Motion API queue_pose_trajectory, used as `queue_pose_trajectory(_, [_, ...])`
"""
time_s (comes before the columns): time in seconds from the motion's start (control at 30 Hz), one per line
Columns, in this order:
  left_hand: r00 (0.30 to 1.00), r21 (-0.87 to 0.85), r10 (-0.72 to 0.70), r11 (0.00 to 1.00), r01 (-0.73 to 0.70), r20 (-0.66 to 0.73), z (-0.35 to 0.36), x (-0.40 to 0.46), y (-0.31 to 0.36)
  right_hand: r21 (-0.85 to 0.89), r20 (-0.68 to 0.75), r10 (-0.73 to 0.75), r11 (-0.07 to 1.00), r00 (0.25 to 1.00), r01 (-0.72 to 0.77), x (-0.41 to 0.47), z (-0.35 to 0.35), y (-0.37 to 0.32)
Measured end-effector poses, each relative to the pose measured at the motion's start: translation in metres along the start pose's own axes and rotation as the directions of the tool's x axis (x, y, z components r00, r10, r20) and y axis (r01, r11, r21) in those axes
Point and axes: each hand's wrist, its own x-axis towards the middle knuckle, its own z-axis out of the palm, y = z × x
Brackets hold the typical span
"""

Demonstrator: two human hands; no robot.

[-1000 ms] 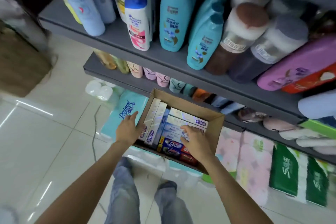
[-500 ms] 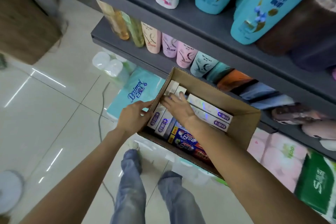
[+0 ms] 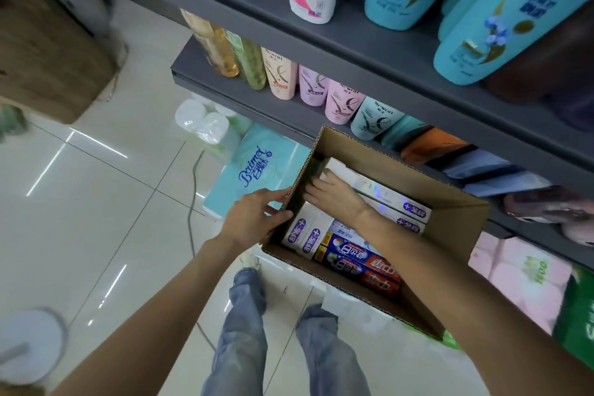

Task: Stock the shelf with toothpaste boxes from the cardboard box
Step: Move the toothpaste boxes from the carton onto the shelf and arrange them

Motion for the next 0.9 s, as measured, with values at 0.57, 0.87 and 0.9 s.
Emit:
queue_pose_trajectory(0.57, [0.927,-0.915,0.256,0.366,0.171,0.275,-0.037,-0.103,0.16,0.534,0.545,0.431,-0.84,0.719,0.098,-0.245,-0.216,0.041])
queue_pose_trajectory(0.87, [0.98,-0.887,0.199,0.447,-0.113,-0.024,-0.051,-0.129,0.237,0.585,0.593,0.676,-0.735,0.437,0.342,-0.328,-0.245,0.056])
queue_pose_trajectory(0.9, [0.972,-0.862,0.228,0.48,-0.163,-0.056,-0.055,-0.134,0.242,0.627,0.574,0.709,-0.703,0.409,0.336,-0.344,-0.247,0.058])
